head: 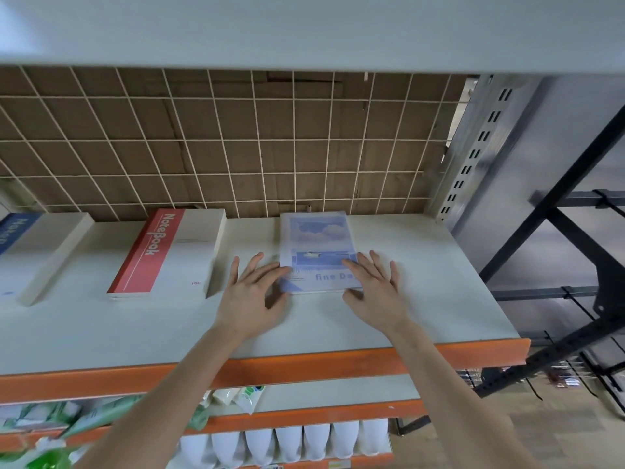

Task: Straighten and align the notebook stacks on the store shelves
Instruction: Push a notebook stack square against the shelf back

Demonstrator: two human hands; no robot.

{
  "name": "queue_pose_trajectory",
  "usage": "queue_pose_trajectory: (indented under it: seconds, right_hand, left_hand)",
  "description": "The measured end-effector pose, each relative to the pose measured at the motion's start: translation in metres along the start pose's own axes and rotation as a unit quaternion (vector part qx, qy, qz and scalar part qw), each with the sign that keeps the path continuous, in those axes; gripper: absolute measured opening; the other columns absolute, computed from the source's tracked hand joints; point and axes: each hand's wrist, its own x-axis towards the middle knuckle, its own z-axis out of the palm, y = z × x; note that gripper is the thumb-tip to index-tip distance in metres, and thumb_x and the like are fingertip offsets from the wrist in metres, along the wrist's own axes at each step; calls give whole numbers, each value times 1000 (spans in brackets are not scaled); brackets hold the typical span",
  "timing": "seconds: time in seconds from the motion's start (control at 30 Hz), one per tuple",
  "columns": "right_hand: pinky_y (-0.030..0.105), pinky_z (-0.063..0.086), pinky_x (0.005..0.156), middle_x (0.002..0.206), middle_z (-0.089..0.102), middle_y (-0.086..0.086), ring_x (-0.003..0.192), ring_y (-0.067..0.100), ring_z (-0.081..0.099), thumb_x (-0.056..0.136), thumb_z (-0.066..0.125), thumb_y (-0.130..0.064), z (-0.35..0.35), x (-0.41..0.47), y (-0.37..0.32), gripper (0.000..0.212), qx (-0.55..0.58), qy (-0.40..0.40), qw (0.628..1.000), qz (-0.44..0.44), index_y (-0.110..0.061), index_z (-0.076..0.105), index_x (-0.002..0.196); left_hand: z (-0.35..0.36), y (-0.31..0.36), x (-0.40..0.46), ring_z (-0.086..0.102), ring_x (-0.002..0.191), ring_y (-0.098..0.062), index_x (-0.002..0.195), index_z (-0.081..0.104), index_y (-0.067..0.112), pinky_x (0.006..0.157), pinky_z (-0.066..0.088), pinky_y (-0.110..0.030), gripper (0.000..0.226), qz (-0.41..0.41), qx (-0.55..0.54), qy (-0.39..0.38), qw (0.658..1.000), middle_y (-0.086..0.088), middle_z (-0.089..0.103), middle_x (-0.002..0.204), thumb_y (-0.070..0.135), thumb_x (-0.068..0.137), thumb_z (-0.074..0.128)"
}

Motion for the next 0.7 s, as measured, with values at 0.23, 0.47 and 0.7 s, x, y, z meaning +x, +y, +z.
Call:
queue_pose_trajectory:
  seconds: [0.23,0.47,0.7]
  right_hand:
    - [37,-12,114,151,29,-11,146,10,5,87,52,-23,-1,0,-2,57,7,16,999,29,-30,39,142]
    - [36,-13,112,152,29,-10,146,11,5,87,51,-23,0,2,-2,57,11,16,1000,23,-28,38,142]
    - [38,-10,115,156,23,-2,147,14,2,90,52,-19,-15,0,-15,57,11,49,999,2,-27,36,144]
  left_hand:
    - [-3,2,-2,44,131,-26,119,65,18,113,11,-51,59,-2,18,-7,1000,2,65,121,46,80,32]
    - [-3,0,0,27,141,-16,132,53,26,116,-4,-41,67,-16,44,-42,998,9,53,135,54,80,22]
    - [-26,0,-15,30,140,-20,144,36,21,116,17,-42,59,-35,48,-70,996,-1,38,148,47,91,38]
